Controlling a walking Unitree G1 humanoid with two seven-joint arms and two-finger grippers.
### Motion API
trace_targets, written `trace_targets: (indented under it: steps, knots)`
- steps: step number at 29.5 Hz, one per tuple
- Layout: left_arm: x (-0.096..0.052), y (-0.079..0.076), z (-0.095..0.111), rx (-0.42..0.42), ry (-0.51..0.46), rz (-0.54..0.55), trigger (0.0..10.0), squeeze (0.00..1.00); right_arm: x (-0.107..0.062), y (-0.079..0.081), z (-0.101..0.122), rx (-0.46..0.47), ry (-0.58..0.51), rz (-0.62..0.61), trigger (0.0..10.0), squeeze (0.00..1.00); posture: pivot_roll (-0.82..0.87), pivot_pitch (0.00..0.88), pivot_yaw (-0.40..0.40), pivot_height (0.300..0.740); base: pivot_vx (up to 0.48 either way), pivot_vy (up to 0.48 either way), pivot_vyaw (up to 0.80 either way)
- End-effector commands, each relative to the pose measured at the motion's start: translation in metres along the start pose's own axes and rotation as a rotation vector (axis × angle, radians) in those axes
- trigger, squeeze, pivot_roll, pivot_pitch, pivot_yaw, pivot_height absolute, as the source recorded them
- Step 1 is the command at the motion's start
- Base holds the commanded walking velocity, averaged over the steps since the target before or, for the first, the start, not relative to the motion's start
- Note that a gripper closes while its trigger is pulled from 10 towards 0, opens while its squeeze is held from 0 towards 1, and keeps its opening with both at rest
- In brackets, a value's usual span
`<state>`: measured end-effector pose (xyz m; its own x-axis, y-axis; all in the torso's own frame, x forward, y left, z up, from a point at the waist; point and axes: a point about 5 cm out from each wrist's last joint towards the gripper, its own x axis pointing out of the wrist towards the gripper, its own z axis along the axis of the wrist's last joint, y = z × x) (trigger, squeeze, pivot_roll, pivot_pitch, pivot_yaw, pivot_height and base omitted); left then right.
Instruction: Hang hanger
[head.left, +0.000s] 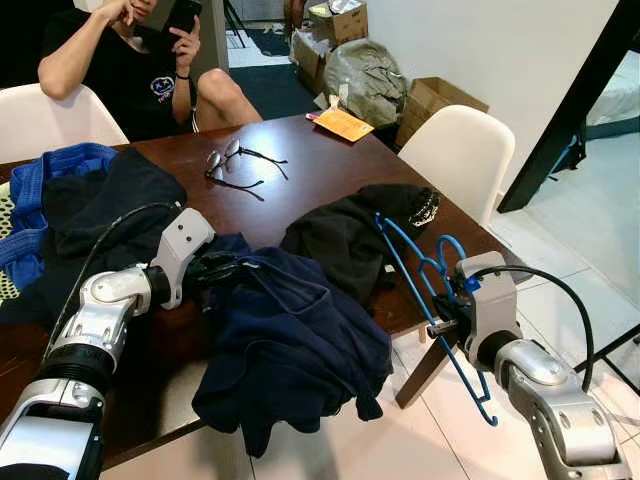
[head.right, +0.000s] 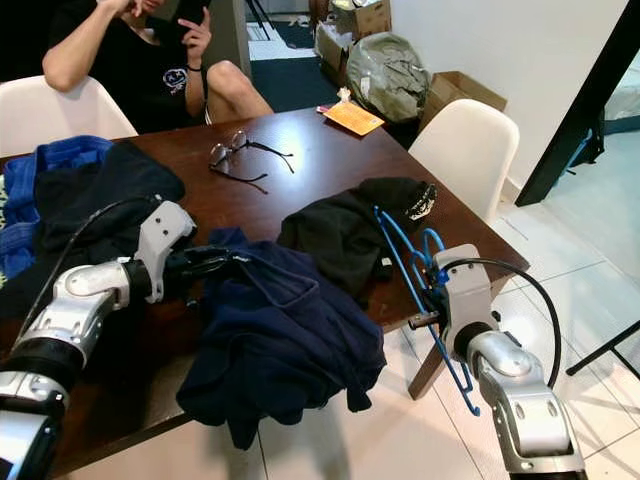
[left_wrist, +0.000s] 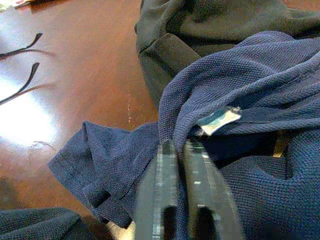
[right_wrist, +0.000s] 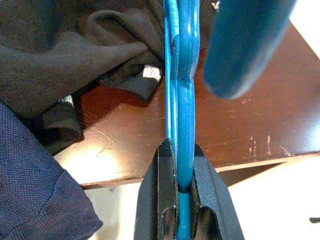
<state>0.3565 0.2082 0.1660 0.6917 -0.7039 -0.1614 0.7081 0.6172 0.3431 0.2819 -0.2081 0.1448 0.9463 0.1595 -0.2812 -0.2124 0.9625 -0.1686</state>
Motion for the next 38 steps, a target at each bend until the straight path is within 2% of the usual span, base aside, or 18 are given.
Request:
trace_targets:
  steps: [1,7,8,9,10,11,13,14,16,18,19,20,22,29,32,34,35,38]
  knots:
    - [0.003,-0.002,0.001,0.008,0.005,-0.023,0.0,0.00,-0.002,-0.001,-0.004,0.026,0.018,-0.011,10.0,0.00,-0.07,0.148,-0.021,0.740,0.000,0.000,0.00]
    - [0.003,-0.002,0.002,0.007,-0.003,-0.030,0.0,0.00,-0.001,-0.001,-0.005,0.033,0.016,-0.013,10.0,0.00,-0.07,0.140,-0.016,0.740,0.000,0.000,0.00]
    - [0.003,-0.001,0.007,0.004,-0.027,-0.030,0.0,0.00,0.000,0.000,-0.005,0.038,0.013,-0.015,10.0,0.00,-0.06,0.124,-0.010,0.740,0.000,0.000,0.00]
    - [0.003,0.004,0.022,0.000,-0.095,-0.029,0.0,0.00,0.003,0.001,-0.005,0.049,0.007,-0.018,10.0,0.00,-0.05,0.107,-0.003,0.740,0.000,0.000,0.00]
    - [0.003,0.004,0.022,0.000,-0.095,-0.029,0.0,0.00,0.003,0.001,-0.005,0.049,0.007,-0.018,10.0,0.00,-0.05,0.107,-0.003,0.740,0.000,0.000,0.00]
    - [0.002,0.007,0.034,-0.003,-0.143,-0.030,0.0,0.00,0.005,0.002,-0.005,0.056,0.003,-0.020,10.0,0.00,-0.04,0.103,-0.002,0.740,0.000,0.000,0.00]
    - [0.000,0.014,0.079,-0.001,-0.315,-0.050,0.0,0.00,0.011,0.005,-0.005,0.081,-0.009,-0.022,10.0,0.00,-0.02,0.073,0.005,0.740,0.000,0.000,0.00]
    - [0.000,0.014,0.079,-0.001,-0.315,-0.050,0.0,0.00,0.011,0.005,-0.005,0.081,-0.009,-0.022,10.0,0.00,-0.02,0.073,0.005,0.740,0.000,0.000,0.00]
    - [-0.006,0.012,0.124,0.008,-0.469,-0.107,0.0,0.00,0.015,0.009,-0.004,0.103,-0.021,-0.017,10.0,0.00,0.00,0.057,0.007,0.740,0.000,0.000,0.00]
    - [-0.012,0.004,0.156,0.017,-0.580,-0.180,0.0,0.00,0.019,0.012,-0.003,0.122,-0.033,-0.010,10.0,0.00,0.02,0.037,0.010,0.740,0.000,0.000,0.00]
    - [-0.012,0.004,0.156,0.017,-0.580,-0.180,0.0,0.00,0.019,0.012,-0.003,0.122,-0.033,-0.010,10.0,0.00,0.02,0.037,0.010,0.740,0.000,0.000,0.00]
    - [-0.017,-0.002,0.171,0.031,-0.630,-0.233,0.0,0.00,0.022,0.016,-0.002,0.136,-0.042,-0.002,10.0,0.00,0.03,0.016,0.013,0.740,0.000,0.000,0.00]
    - [-0.021,-0.006,0.181,0.058,-0.645,-0.268,0.0,0.00,0.025,0.020,0.000,0.158,-0.068,0.015,10.0,0.00,0.03,0.000,0.017,0.740,0.000,0.000,0.00]
    - [-0.027,-0.002,0.184,0.096,-0.622,-0.263,0.0,0.00,0.027,0.025,0.005,0.206,-0.113,0.044,10.0,0.00,0.05,0.000,0.024,0.740,0.000,0.000,0.00]
    - [-0.038,0.016,0.184,0.127,-0.575,-0.177,0.0,0.00,0.027,0.024,0.017,0.360,-0.237,0.082,10.0,0.00,0.06,0.000,0.051,0.740,0.000,0.000,0.00]
    - [-0.038,0.016,0.184,0.127,-0.575,-0.177,0.0,0.00,0.027,0.024,0.017,0.360,-0.237,0.082,10.0,0.00,0.06,0.000,0.051,0.740,0.000,0.000,0.00]
    - [-0.042,0.022,0.181,0.135,-0.547,-0.140,0.0,0.00,0.024,0.019,0.024,0.428,-0.300,0.113,10.0,0.00,0.06,0.000,0.058,0.740,0.000,0.000,0.00]
    - [-0.045,0.026,0.176,0.130,-0.516,-0.110,0.0,0.00,0.020,0.012,0.032,0.467,-0.359,0.152,10.0,0.00,0.05,0.000,0.065,0.740,0.000,0.000,0.00]
